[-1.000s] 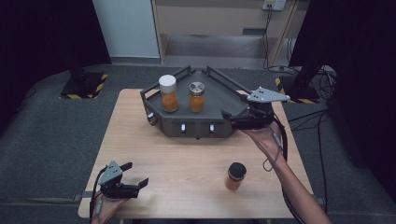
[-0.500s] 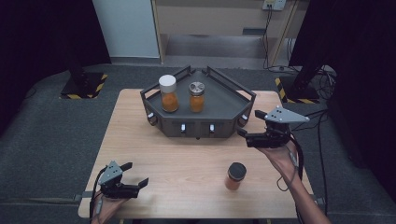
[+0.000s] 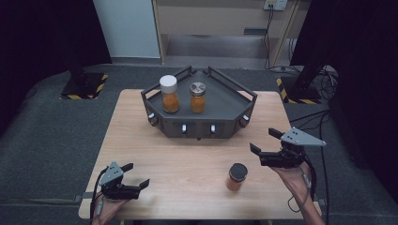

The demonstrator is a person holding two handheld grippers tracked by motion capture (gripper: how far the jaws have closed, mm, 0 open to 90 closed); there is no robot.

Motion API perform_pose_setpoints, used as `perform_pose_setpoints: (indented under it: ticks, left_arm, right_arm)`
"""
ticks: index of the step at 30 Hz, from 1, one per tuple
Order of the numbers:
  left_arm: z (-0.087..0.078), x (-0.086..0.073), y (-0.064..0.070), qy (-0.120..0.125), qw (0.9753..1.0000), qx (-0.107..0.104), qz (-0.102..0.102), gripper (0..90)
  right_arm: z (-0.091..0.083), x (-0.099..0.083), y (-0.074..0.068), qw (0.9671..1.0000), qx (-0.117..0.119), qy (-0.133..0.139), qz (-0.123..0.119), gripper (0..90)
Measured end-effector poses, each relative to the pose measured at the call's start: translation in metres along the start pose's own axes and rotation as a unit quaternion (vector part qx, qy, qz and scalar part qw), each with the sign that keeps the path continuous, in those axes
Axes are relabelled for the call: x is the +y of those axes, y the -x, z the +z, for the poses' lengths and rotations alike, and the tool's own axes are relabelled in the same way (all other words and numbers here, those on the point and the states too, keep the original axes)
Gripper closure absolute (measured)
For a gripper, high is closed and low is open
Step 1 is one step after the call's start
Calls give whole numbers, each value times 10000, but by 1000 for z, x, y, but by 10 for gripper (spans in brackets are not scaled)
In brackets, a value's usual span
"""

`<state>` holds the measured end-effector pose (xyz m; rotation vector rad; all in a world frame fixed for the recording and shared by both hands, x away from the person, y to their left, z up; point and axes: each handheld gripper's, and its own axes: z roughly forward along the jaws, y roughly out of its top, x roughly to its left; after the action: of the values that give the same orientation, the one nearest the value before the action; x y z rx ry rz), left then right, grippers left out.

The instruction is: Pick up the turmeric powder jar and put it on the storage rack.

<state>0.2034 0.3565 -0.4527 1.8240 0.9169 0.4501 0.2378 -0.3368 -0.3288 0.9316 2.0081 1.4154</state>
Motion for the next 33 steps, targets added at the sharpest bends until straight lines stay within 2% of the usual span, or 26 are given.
perform_pose_setpoints:
  ticks: [10,17,20,33]
  left_arm:
    - [0,0,0,-6,10000,4,-4,47]
    - [0,0,0,4,10000,6,-14,47]
    - [0,0,0,5,10000,5,-13,47]
    - [0,0,0,-2,10000,-7,4,47]
  right_arm:
    - [-14,-38,5,9995,-23,-9,306,114]
    - [-19,-61,2,9992,-86,-78,370,114]
    - [-22,-71,2,9987,-85,-49,491,114]
    - [-26,-99,0,9981,-82,-243,566,112]
